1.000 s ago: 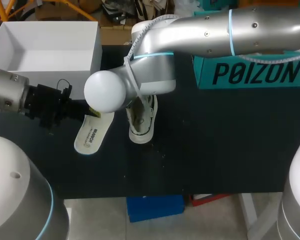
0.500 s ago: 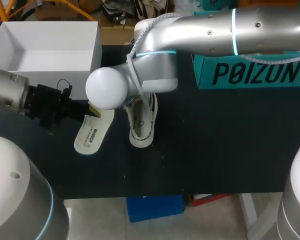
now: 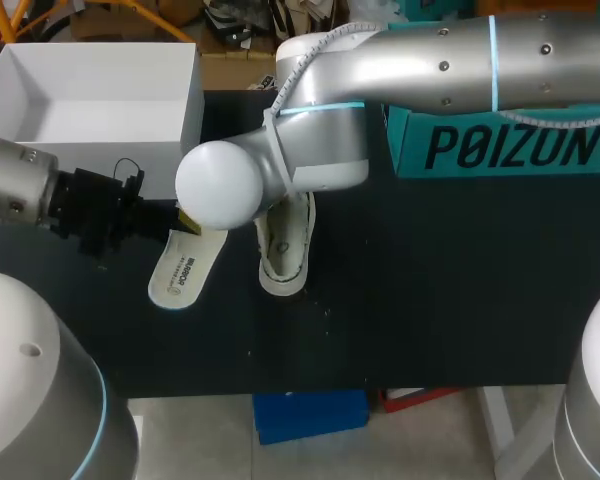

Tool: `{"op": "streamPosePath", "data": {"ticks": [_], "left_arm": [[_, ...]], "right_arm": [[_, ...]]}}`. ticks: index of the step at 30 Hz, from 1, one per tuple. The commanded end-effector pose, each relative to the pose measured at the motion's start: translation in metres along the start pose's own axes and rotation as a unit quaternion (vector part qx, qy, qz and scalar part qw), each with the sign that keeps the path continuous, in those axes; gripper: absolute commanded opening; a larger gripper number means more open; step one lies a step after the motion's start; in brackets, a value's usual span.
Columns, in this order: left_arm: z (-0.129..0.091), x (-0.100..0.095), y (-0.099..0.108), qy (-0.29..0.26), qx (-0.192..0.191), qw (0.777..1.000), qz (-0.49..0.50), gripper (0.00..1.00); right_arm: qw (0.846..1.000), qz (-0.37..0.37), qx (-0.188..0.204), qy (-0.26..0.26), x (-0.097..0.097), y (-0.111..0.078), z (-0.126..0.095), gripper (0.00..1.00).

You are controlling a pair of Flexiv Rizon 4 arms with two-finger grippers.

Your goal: Take the shoe out of the shoebox, open the shoe tongue, remove and reinsert the insole, then place the shoe into the shoebox

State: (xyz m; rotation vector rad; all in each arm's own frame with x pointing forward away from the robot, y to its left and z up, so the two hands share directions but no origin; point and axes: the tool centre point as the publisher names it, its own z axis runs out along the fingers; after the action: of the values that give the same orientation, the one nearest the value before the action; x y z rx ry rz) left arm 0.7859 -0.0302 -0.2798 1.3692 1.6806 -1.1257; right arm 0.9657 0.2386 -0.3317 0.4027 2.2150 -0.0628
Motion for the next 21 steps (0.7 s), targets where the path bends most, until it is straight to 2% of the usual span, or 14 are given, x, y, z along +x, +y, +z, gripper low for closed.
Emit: {"op": "streamPosePath", "data": {"ticks": [1,2,3,5,21], "left_arm": [[0.0,0.0,0.0,0.002,0.0,1.0,0.0,0.0],[0.0,0.0,0.0,0.002,0.0,1.0,0.0,0.0],[0.0,0.0,0.0,0.002,0.0,1.0,0.0,0.0],[0.0,0.0,0.0,0.002,0.0,1.0,0.0,0.0],[0.0,0.0,0.0,0.002,0.0,1.0,0.0,0.0]], "right_arm": [[1.0,0.0,-0.005,-0.002,-0.004,-0.004,-0.006,1.0],[1.0,0.0,-0.006,-0.003,-0.004,-0.004,-0.006,1.0],[1.0,0.0,-0.006,-0.003,-0.004,-0.004,-0.006,0.74],[1.0,-0.001,-0.005,-0.003,-0.005,-0.003,-0.005,0.0],[1.0,-0.011,-0.005,-0.003,-0.015,0.004,-0.004,0.0]]}}
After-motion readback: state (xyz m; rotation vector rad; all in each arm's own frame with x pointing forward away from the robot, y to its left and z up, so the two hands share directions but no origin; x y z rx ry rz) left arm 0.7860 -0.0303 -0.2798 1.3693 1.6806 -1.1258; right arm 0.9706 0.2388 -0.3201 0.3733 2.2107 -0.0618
